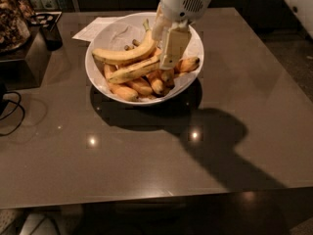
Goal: Pick banana from white bowl
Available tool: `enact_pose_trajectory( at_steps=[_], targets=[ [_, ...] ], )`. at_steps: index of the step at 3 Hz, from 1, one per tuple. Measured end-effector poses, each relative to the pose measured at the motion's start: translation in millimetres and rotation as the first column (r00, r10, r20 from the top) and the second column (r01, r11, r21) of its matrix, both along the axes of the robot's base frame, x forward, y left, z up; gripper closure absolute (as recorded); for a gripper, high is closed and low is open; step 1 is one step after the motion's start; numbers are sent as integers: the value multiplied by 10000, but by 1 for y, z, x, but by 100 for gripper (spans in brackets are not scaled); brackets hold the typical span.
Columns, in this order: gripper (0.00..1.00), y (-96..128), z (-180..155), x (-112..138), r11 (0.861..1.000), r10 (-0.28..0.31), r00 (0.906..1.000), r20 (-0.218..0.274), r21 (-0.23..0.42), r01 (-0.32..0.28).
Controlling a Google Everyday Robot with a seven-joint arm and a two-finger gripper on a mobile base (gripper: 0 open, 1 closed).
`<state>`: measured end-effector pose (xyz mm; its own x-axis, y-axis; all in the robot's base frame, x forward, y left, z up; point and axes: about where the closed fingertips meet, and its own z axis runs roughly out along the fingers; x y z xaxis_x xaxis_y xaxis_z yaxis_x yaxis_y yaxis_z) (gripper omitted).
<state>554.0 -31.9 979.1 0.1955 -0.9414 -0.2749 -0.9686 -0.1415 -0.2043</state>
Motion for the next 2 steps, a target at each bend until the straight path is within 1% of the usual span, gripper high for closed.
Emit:
enact_pose_trajectory(
  at_steps=[1, 2],
  targets=[
    [36, 10, -13, 4, 9998, 161, 9995, -269, -106, -164],
    [34, 16, -27, 7, 9995, 226, 9984, -525, -213, -238]
  ],
)
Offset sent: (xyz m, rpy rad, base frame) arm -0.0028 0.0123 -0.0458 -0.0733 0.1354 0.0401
